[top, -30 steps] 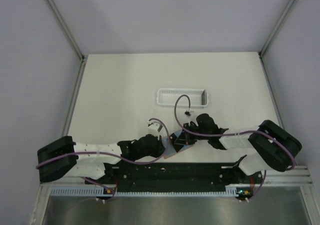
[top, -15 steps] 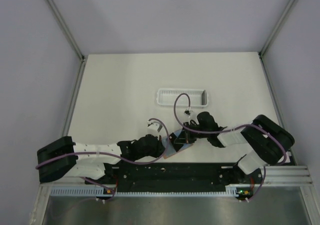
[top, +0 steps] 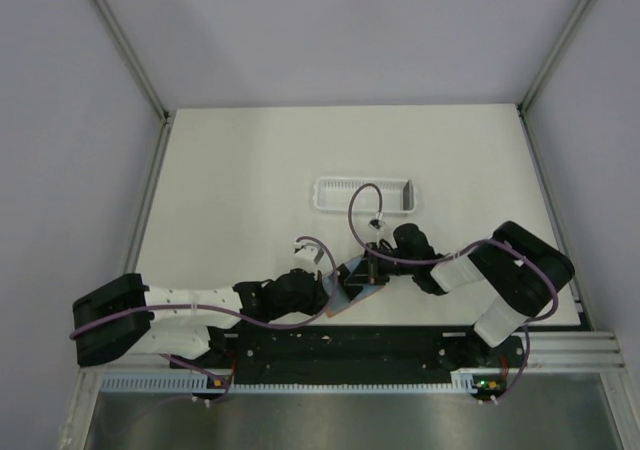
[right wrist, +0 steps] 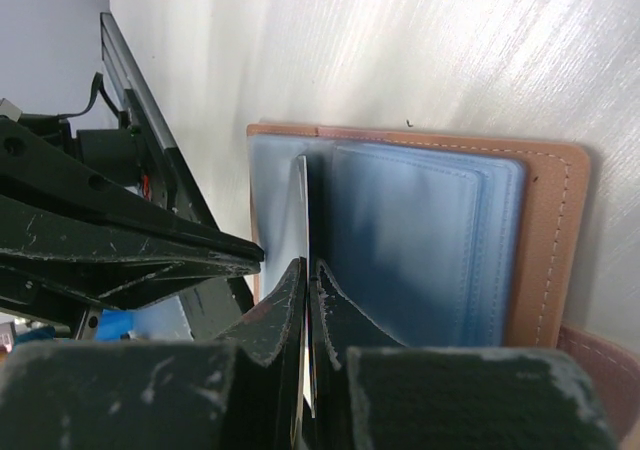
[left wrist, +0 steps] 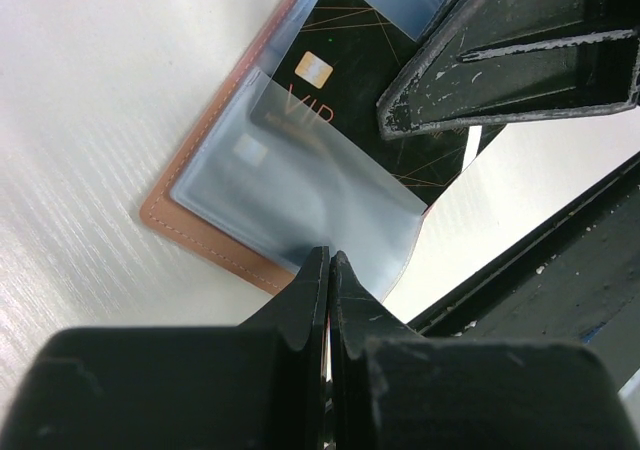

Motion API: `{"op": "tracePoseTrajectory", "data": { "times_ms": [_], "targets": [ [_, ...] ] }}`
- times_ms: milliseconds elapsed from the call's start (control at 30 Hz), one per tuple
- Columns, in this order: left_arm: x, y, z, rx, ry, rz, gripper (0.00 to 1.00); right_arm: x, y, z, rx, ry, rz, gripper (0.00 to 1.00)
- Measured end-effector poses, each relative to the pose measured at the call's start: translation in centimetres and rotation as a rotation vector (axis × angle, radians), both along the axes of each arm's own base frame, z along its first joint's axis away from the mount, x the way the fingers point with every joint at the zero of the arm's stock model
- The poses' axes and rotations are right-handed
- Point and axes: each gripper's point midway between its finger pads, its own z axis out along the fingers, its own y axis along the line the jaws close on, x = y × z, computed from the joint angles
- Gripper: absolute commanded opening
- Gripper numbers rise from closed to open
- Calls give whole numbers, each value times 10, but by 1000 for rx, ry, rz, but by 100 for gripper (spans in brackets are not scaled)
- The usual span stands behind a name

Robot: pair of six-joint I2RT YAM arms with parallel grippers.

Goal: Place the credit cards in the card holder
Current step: Insert the credit card into the card holder.

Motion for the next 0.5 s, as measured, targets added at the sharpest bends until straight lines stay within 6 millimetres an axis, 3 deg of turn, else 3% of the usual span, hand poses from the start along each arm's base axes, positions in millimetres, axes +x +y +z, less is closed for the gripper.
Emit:
{"op": "tracePoseTrajectory", "data": {
  "times_ms": [500],
  "targets": [
    [1,1,0,1,-2,4,0,1,-2,-2,15,69,-72,0]
  ]
}}
